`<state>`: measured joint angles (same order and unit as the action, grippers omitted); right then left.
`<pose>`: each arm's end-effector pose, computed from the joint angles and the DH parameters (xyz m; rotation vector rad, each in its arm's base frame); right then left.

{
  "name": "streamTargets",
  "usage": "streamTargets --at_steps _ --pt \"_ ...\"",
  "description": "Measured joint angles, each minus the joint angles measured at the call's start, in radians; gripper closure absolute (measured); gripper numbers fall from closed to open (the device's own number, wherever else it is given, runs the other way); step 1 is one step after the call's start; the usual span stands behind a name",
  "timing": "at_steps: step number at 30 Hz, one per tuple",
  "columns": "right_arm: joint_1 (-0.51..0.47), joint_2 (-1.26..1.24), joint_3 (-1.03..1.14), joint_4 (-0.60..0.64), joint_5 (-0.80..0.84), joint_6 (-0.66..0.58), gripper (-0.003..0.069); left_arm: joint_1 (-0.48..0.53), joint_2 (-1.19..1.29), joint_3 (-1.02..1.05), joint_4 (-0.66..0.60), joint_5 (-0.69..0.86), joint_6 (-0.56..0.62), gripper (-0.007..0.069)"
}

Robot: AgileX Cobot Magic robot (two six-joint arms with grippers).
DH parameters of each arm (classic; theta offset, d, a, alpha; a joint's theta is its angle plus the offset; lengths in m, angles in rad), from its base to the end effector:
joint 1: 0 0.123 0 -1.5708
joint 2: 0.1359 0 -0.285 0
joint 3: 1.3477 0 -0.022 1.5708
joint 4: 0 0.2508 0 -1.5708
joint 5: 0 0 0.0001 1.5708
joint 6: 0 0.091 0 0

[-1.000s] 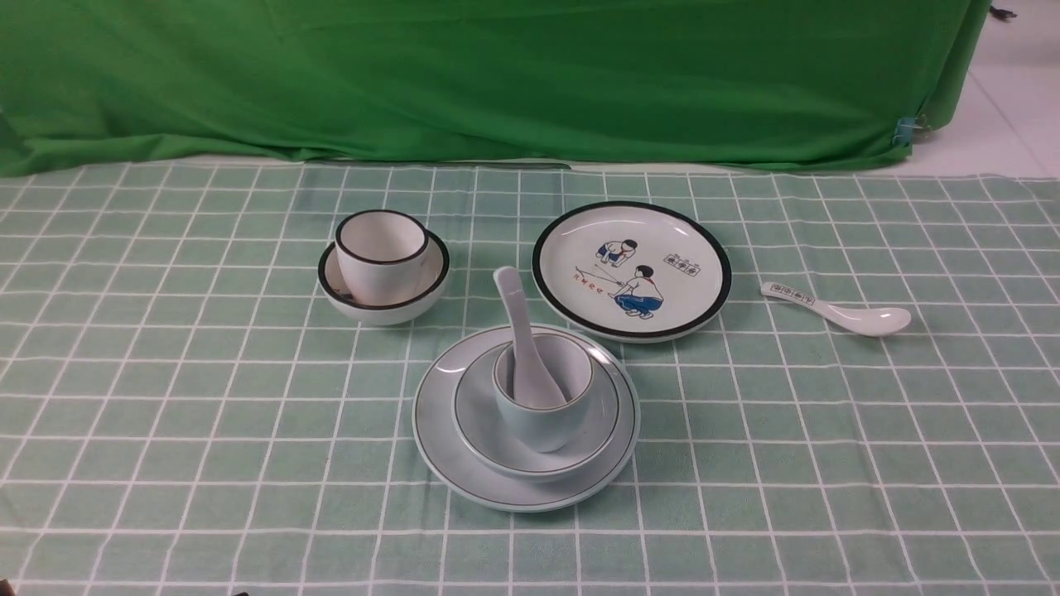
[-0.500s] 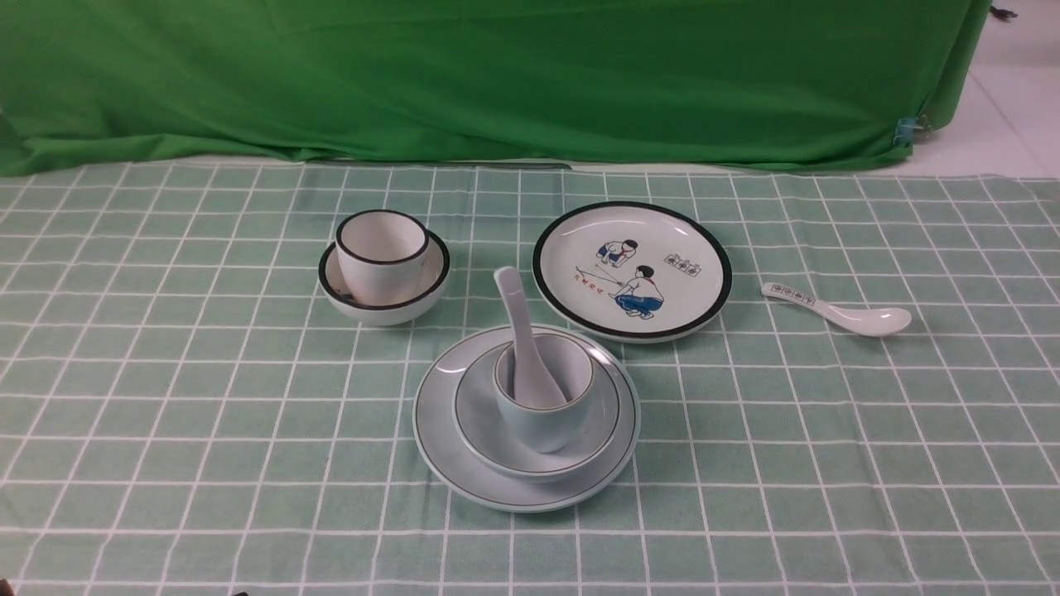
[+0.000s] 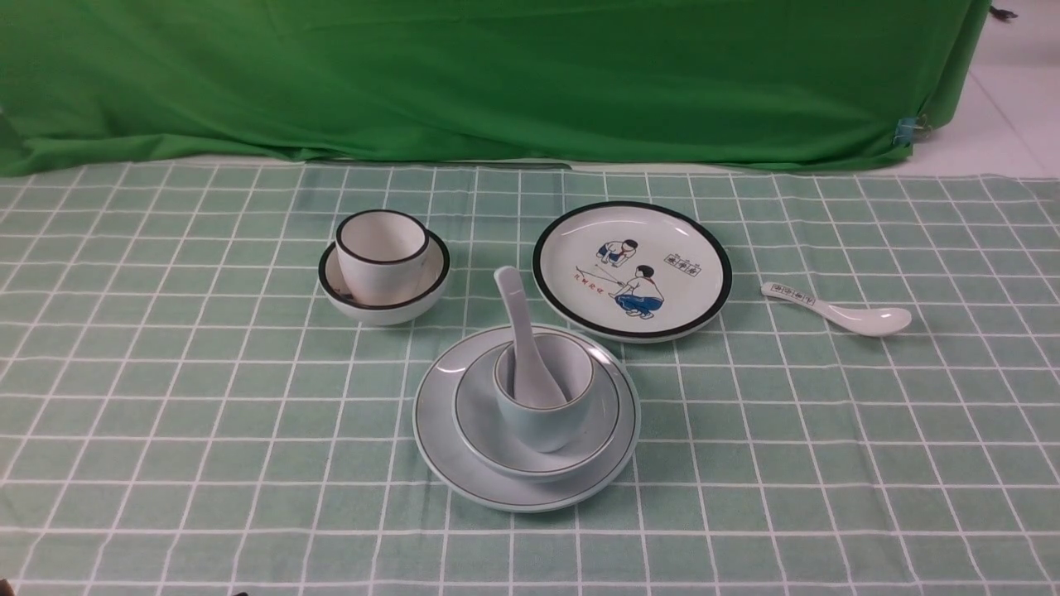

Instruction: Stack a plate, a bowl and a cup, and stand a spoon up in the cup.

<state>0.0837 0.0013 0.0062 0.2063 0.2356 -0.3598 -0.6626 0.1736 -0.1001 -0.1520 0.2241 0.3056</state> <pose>0.0552 0.0090 0.1901 -0.2435 1.7044 -0.0146 0.0517 -0.0442 0.2164 0.7381 1.6368 -0.3932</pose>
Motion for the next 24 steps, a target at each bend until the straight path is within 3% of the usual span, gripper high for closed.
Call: streamTargets --at_steps 2,6,11,13,18,24 --pt "0.000 0.000 0.000 0.000 0.000 0.000 0.0568 0.007 -0.010 0.002 0.001 0.000 0.000 0.0613" --pt "0.000 0.000 0.000 0.000 0.000 0.000 0.0559 0.117 -0.054 0.011 -0.003 -0.009 -0.002 0.0613" --pt "0.000 0.000 0.000 -0.001 0.001 0.000 0.0540 0.531 -0.170 0.045 -0.012 -0.048 -0.011 0.0613" --pt "0.000 0.000 0.000 -0.001 0.002 0.000 0.0533 0.615 -0.172 0.088 -0.042 -0.046 -0.017 0.0613" --pt "0.000 -0.001 0.000 -0.001 0.003 0.000 0.0522 0.656 -0.172 0.107 -0.084 0.034 -0.021 0.0613" --pt "0.000 -0.001 0.000 -0.001 0.003 0.000 0.0511 0.656 -0.172 0.107 -0.087 0.019 -0.021 0.0613"
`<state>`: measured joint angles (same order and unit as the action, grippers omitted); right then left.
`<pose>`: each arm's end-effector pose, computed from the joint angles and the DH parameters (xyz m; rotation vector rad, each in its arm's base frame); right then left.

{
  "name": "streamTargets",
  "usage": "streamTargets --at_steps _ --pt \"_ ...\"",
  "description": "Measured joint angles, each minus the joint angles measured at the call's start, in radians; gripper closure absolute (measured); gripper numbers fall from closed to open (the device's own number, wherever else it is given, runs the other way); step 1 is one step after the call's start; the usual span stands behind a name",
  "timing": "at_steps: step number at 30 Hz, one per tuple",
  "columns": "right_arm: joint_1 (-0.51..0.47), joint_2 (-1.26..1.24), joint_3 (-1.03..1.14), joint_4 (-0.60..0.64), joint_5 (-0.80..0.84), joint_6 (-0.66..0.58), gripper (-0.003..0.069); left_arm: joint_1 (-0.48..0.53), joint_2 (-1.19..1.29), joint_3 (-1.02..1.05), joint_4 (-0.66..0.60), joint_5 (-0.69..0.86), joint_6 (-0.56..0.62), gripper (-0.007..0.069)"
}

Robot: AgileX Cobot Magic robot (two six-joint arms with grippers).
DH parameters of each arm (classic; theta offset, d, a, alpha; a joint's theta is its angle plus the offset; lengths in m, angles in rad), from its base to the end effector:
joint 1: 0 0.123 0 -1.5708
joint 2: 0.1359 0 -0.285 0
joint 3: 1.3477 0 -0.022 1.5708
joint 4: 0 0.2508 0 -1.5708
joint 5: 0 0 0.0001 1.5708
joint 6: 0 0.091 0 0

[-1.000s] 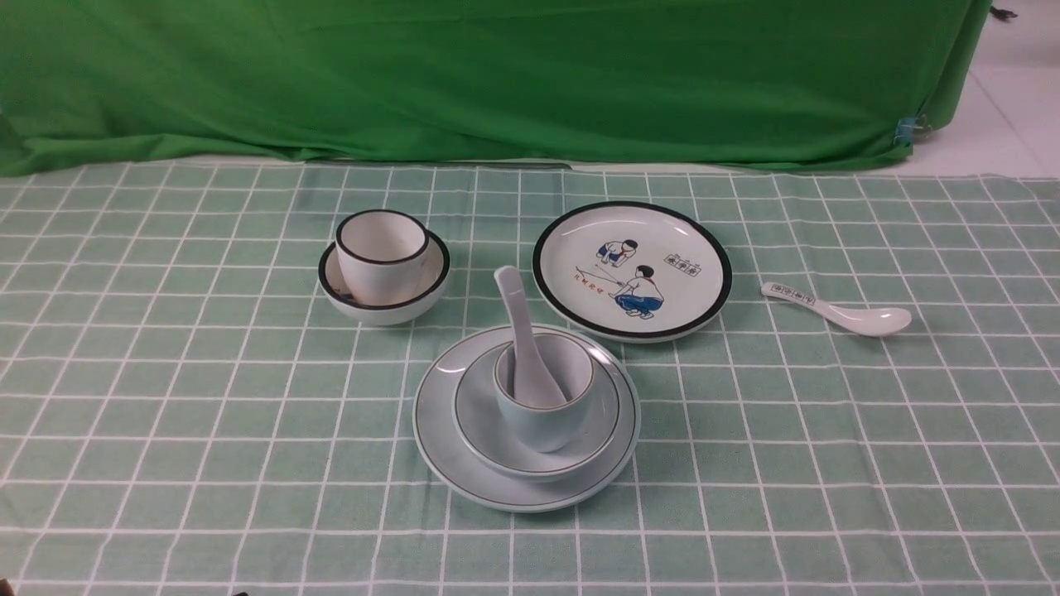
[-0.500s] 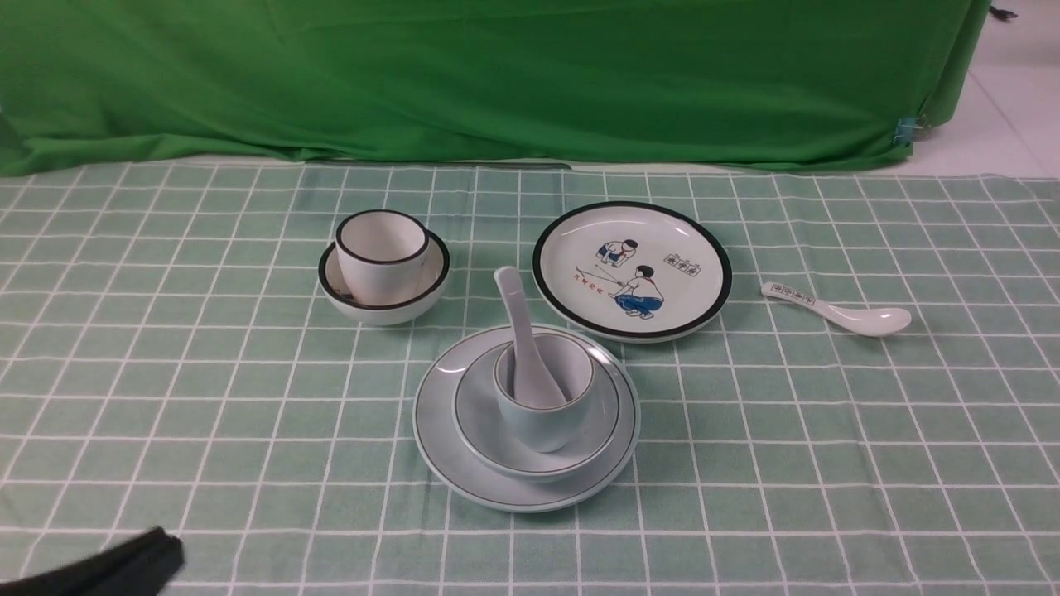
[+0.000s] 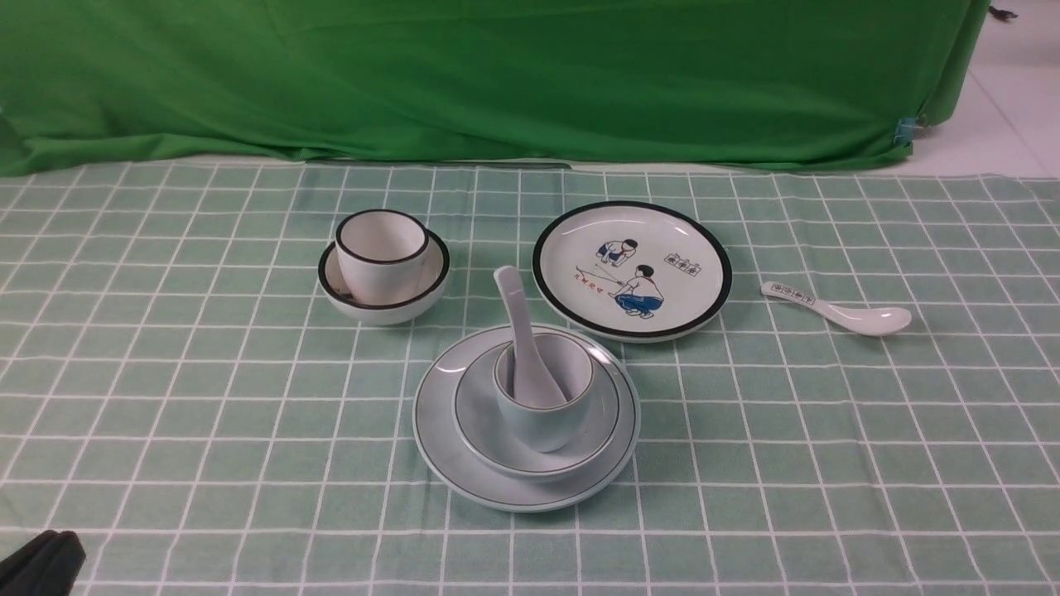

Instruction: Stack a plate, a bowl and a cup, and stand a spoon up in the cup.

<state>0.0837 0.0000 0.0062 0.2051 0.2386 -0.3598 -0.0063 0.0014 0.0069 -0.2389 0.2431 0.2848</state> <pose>0.0551 0.0090 0.1899 -0.2451 1.7059 -0.0152 0.0556 -0.0056 0.1894 0.0930 1.7256 -0.0150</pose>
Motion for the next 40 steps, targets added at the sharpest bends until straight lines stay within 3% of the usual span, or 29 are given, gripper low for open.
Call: streamTargets --at_steps 40 --pt "0.000 0.000 0.000 0.000 0.000 0.000 0.0427 0.000 0.000 0.000 0.000 -0.011 0.000 0.0613"
